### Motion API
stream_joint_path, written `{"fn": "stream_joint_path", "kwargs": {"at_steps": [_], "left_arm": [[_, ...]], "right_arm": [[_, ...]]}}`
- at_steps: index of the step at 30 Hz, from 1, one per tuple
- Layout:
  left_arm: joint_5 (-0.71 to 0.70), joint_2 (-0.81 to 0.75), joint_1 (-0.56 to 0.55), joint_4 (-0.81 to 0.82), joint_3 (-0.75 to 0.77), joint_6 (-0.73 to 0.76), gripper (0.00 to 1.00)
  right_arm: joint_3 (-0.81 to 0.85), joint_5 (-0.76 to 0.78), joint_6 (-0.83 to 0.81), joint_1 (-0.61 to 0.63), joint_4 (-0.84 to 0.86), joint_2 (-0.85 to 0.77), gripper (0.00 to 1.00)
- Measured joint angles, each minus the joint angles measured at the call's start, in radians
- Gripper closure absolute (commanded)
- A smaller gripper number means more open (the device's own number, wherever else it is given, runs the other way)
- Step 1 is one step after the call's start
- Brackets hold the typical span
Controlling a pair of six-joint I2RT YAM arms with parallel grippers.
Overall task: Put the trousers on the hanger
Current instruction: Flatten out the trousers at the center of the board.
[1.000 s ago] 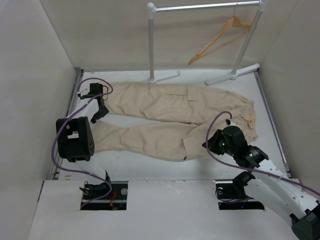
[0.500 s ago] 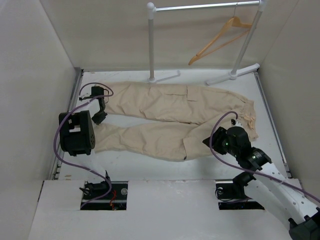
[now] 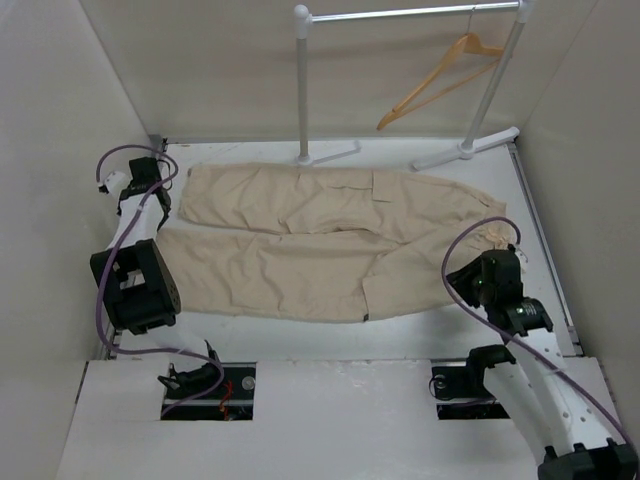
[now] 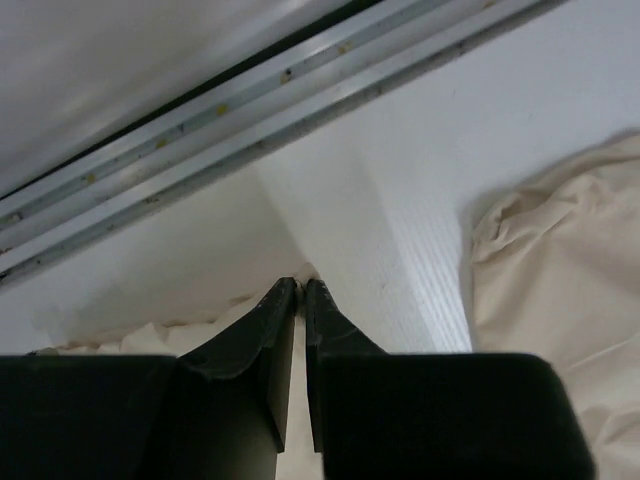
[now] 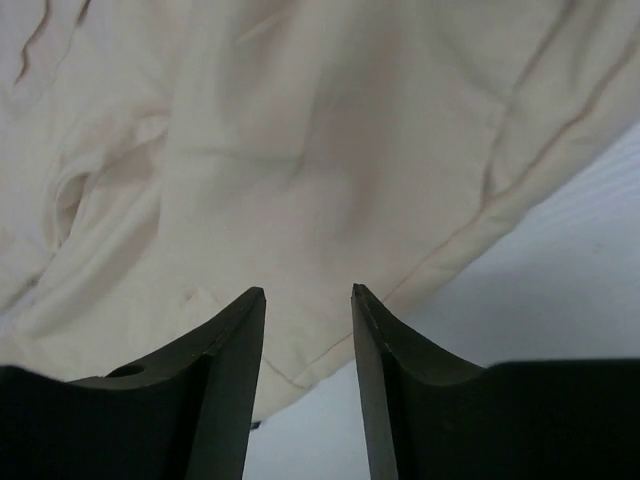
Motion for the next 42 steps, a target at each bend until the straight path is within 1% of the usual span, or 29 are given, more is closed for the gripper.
{"fn": "stream_joint_path", "kwargs": {"at_steps": [1,2,3,4,5,6,8,9,10,12,16,18,19,21,24,27,30,32,34,36,39,42], "left_arm": [[-0.003,0.009,0.003,0.0,0.016,-0.002,0.96],[-0.005,0.023,0.005,0.0,0.035,-0.003,0.93],[-0.006,0.039,0.005,0.001,0.05,-0.004,0.88],[-0.006,0.058,0.005,0.002,0.066,-0.006,0.8],[-0.006,0.078,0.005,0.002,0.079,-0.008,0.77],[-0.005,0.097,0.003,0.002,0.09,-0.014,0.75],[-0.005,0.112,-0.007,-0.001,0.092,-0.037,0.64],[-0.005,0.105,-0.016,0.003,0.08,-0.055,0.58],[-0.005,0.079,-0.03,0.019,0.048,-0.08,0.55],[0.002,-0.021,-0.084,0.06,-0.053,-0.122,0.52],[0.042,-0.273,-0.237,0.094,-0.206,-0.177,0.51],[0.071,-0.365,-0.272,0.119,-0.264,-0.2,0.51],[0.087,-0.404,-0.275,0.127,-0.298,-0.212,0.52],[0.121,-0.458,-0.275,0.134,-0.374,-0.236,0.52],[0.172,-0.504,-0.27,0.124,-0.486,-0.259,0.52],[0.228,-0.557,-0.253,0.095,-0.567,-0.266,0.52],[0.266,-0.649,-0.206,0.063,-0.623,-0.266,0.52],[0.278,-0.708,-0.177,0.037,-0.648,-0.265,0.51],[0.287,-0.755,-0.15,-0.001,-0.663,-0.261,0.5],[0.291,-0.791,-0.13,-0.043,-0.669,-0.254,0.49],[0.284,-0.832,-0.095,-0.103,-0.671,-0.245,0.48],[0.269,-0.837,-0.013,-0.141,-0.675,-0.241,0.48]], "right_arm": [[0.002,0.006,-0.003,-0.026,-0.012,0.0,0.74],[0.004,0.013,-0.005,-0.056,-0.025,0.001,0.77],[0.008,0.018,-0.005,-0.087,-0.039,0.003,0.79],[0.013,0.023,-0.003,-0.121,-0.05,0.008,0.79],[0.019,0.028,-0.003,-0.157,-0.058,0.014,0.77],[0.023,0.032,-0.002,-0.188,-0.061,0.023,0.71],[0.029,0.045,0.005,-0.257,-0.061,0.045,0.6],[0.03,0.055,0.006,-0.294,-0.061,0.059,0.56],[0.032,0.063,0.006,-0.326,-0.06,0.074,0.54],[0.037,0.085,0.005,-0.391,-0.058,0.113,0.51],[0.049,0.128,0.005,-0.479,-0.041,0.219,0.46],[0.049,0.14,0.001,-0.518,-0.019,0.277,0.45],[0.049,0.143,-0.003,-0.536,-0.006,0.306,0.43],[0.049,0.143,-0.01,-0.564,0.027,0.367,0.43],[0.049,0.126,-0.021,-0.569,0.09,0.436,0.44],[0.049,0.11,-0.026,-0.55,0.148,0.499,0.48],[0.049,0.098,-0.025,-0.518,0.192,0.545,0.48],[0.049,0.097,-0.024,-0.495,0.211,0.556,0.44],[0.049,0.096,-0.022,-0.472,0.213,0.546,0.39],[0.045,0.1,-0.018,-0.437,0.211,0.506,0.38],[0.026,0.11,0.002,-0.376,0.21,0.41,0.43],[-0.013,0.111,0.026,-0.351,0.207,0.343,0.44]]}}
